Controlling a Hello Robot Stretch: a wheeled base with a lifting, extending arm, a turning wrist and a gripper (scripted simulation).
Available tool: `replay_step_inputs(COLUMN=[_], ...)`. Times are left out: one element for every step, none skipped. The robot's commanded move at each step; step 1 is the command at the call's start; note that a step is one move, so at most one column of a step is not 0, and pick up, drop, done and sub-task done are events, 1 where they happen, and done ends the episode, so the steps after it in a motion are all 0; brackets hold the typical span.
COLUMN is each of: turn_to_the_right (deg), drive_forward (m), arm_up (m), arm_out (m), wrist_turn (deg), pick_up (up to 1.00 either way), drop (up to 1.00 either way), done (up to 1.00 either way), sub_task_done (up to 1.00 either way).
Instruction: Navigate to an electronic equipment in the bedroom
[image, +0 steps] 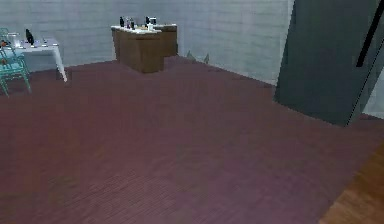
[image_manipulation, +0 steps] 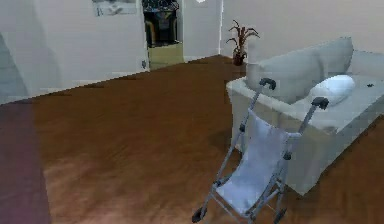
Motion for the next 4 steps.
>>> replay_step_inputs(turn_to_the_right=[45.0, 6.0, 0.0, 45.0], drive_forward=[0.0, 0.0, 0.85, 0.0], arm_up=[0.0, 0.0, 0.0, 0.0], arm_out=[0.0, 0.0, 0.0, 0.0], wrist_turn=[0.0, 0.0, 0.0, 0.0], pick_up=[0.0, 0.0, 0.0, 0.0], drop=[0.0, 0.0, 0.0, 0.0], done=[0.0, 0.0, 0.0, 0.0], sub_task_done=[0.0, 0.0, 0.0, 0.0])
